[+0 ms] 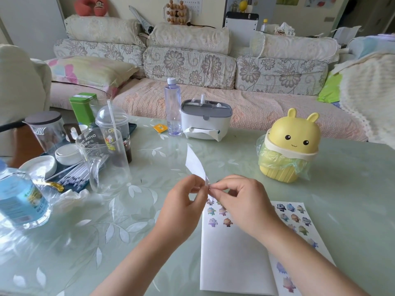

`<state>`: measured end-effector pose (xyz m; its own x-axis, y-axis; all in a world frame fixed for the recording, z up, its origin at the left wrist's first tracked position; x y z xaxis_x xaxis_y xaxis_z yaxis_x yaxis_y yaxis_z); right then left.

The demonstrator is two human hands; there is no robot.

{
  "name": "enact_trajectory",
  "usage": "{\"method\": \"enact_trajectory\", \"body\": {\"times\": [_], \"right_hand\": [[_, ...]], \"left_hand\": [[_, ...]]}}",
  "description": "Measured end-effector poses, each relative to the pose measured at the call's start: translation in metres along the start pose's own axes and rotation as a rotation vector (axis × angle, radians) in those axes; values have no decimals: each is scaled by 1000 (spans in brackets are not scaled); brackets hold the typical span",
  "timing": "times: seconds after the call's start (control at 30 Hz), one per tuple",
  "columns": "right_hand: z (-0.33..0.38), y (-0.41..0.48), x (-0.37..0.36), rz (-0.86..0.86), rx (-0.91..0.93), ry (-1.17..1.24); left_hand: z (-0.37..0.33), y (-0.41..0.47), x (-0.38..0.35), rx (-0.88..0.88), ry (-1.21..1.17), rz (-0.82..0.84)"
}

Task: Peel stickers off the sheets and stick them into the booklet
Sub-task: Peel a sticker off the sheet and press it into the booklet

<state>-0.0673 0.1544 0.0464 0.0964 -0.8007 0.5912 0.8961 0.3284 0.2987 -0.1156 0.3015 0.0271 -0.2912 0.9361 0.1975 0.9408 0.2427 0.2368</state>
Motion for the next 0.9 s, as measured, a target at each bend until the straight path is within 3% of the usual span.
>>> {"method": "enact_trajectory", "body": {"times": [0.07, 0.13, 0.27, 0.33, 0.6, 0.73, 0.8, 0.9], "right_hand": [[-2, 3, 1, 60, -107, 78], [-2, 2, 2, 63, -65, 5], [12, -5, -1, -180, 432, -546], [11, -5, -7, -214, 582, -613], [15, -6, -24, -233, 668, -575], [16, -7, -32, -226, 601, -537], [15, -8, -37, -210, 663, -586], [8, -15, -51, -95, 761, -630]], "left_hand": [[-1, 0, 3, -72, 77, 17], [-1, -1, 5, -87, 102, 23], [2, -2, 6, 95, -7, 27], [0, -4, 7, 224, -124, 43], [1, -6, 28, 308, -192, 102], [9, -10, 34, 345, -159, 74], [13, -10, 41, 254, 27, -5], [16, -9, 56, -92, 340, -87]]}}
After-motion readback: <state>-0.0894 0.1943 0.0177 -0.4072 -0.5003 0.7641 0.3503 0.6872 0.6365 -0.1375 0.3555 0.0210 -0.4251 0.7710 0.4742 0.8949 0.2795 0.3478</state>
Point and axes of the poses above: each hand's wrist, its own y-axis towards the middle knuckle, its own x-axis out of the back of the hand, z = x × y, the point moved 3 cm from there along y, towards the middle knuckle, and after that the axes turned 6 degrees about -y, right-handed, at the moved point
